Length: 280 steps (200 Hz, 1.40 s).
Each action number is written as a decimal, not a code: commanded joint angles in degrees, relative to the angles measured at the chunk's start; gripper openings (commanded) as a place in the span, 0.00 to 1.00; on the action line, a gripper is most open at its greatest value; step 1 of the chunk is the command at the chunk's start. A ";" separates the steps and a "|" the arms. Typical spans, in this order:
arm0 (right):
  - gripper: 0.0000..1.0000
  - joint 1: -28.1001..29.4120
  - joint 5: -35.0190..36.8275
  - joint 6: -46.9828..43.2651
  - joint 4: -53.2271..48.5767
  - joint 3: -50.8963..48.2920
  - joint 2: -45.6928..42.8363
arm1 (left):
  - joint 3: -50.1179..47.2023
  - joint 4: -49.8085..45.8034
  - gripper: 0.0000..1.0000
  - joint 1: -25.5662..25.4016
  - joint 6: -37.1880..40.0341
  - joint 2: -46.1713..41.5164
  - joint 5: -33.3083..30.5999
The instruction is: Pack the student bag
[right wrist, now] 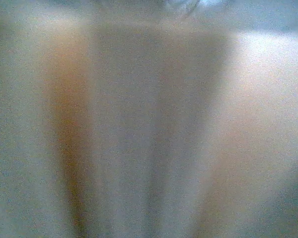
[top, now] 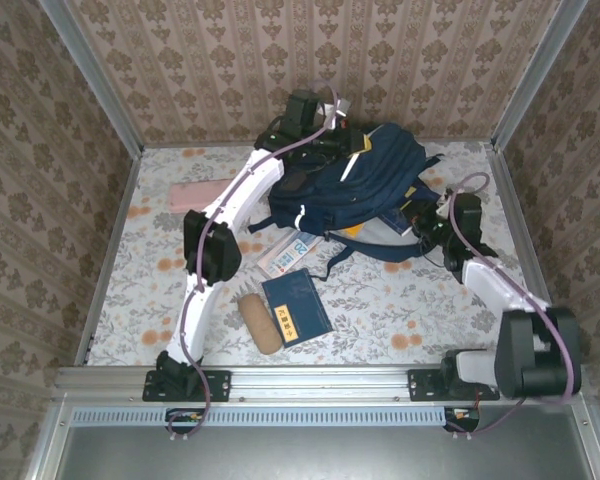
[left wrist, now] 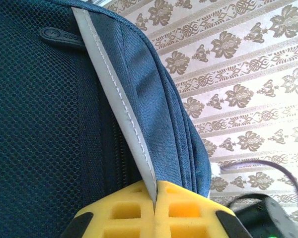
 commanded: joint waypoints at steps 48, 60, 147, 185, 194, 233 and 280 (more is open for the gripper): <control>0.00 3.04 -5.50 6.59 22.34 15.37 23.64 | -0.78 10.68 0.00 1.05 -4.31 -8.05 6.37; 0.00 3.89 -6.18 6.98 23.27 19.82 28.42 | -1.08 10.83 0.00 1.06 -4.47 -8.24 6.45; 0.72 7.04 2.33 -0.03 8.15 35.74 41.83 | -2.87 13.97 0.00 2.89 -7.34 -6.95 6.37; 0.79 5.65 6.72 -8.24 -2.69 33.44 35.02 | -2.76 14.61 0.00 3.83 -7.87 -6.06 6.11; 0.79 5.33 7.68 -9.73 -5.37 33.32 33.55 | -2.66 14.81 0.00 3.96 -8.01 -5.74 6.03; 0.79 3.90 12.12 -13.39 -15.76 32.54 28.91 | -2.44 14.07 0.00 4.31 -7.35 -5.22 5.54; 0.75 3.90 28.55 -13.50 -20.94 20.88 12.26 | -2.66 7.08 0.00 3.75 -1.66 -3.88 3.33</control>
